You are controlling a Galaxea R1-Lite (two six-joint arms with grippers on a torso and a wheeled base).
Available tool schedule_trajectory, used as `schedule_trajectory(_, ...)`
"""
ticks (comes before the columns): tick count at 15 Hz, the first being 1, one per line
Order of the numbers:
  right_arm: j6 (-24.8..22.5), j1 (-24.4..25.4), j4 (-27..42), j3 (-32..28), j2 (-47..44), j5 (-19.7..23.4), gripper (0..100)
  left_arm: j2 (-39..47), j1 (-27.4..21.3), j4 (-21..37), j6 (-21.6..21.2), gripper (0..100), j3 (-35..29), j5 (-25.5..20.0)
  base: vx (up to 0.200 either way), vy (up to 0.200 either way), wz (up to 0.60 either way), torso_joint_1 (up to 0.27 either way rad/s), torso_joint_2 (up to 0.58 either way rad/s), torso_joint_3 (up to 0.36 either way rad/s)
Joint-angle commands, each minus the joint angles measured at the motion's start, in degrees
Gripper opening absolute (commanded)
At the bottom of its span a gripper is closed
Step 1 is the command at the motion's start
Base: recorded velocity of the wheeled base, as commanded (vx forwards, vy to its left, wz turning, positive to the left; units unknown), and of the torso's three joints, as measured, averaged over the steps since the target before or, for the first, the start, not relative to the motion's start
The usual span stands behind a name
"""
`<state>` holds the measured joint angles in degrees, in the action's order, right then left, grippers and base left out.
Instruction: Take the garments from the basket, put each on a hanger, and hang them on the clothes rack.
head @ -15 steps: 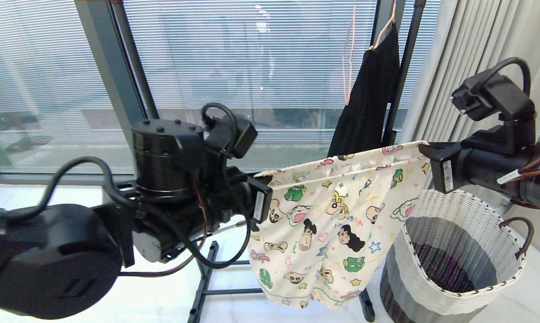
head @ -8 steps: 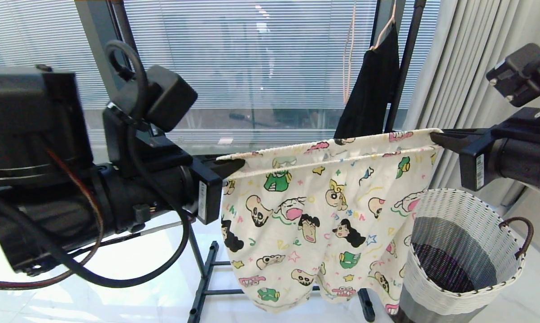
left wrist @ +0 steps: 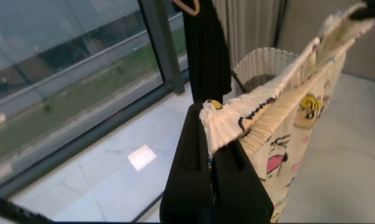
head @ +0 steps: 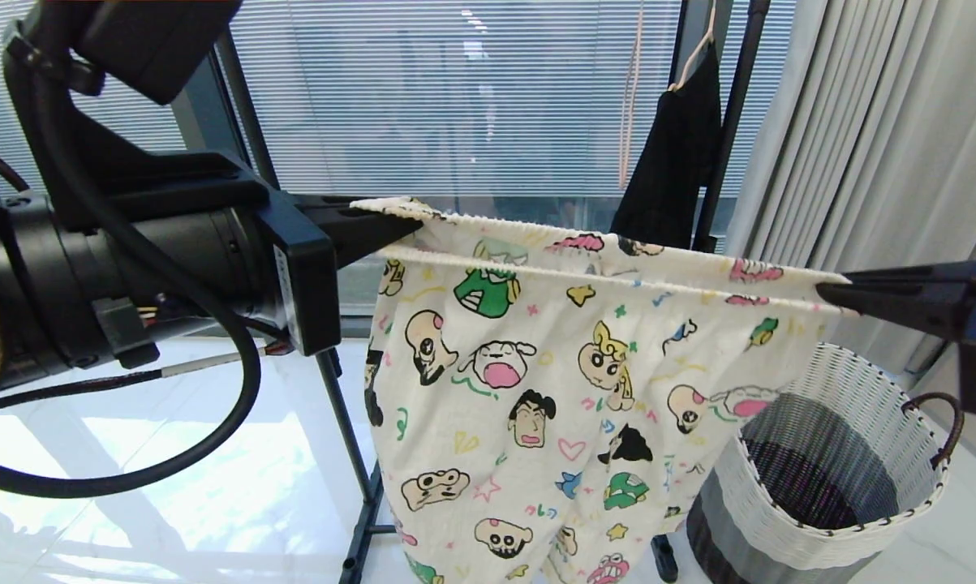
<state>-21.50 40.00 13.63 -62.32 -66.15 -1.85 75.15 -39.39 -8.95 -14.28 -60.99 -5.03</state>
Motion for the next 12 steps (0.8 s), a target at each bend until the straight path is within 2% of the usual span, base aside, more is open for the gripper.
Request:
schedule_trajectory(1,-0.2,5.53,6.15,0.62,7.44,1.77,0,2.63,-0.34,1.92,-0.58,0,-3.17,-1.64,0.0,0.0,0.0,0.0,0.0,0.0)
schedule_trajectory(4,-0.38,10.89,7.55,3.61,9.81,1.33,0,6.23,-2.18,3.76,-0.58,0,-7.65,-2.08,0.0,0.0,0.0,0.0,0.0,0.0)
schedule_trajectory(7,-0.38,11.77,7.29,3.52,8.93,-0.08,0,5.88,-2.36,8.68,-0.05,0,-9.67,-1.91,0.0,0.0,0.0,0.0,0.0,0.0)
schedule_trajectory(8,-0.12,11.42,6.32,3.61,8.31,-1.31,0,4.56,-2.27,10.09,1.71,0,-9.41,-1.64,0.0,0.0,0.0,0.0,0.0,0.0)
schedule_trajectory(10,0.23,8.25,0.61,3.7,5.85,-1.93,0,1.22,-2.89,14.05,8.21,0,-9.32,-1.56,0.0,0.0,0.0,0.0,0.0,0.0)
schedule_trajectory(12,0.23,4.21,-6.42,3.08,1.11,-1.57,0,-2.82,-5.08,18.26,13.22,0,-7.13,2.4,0.0,0.0,0.0,0.0,0.0,0.0)
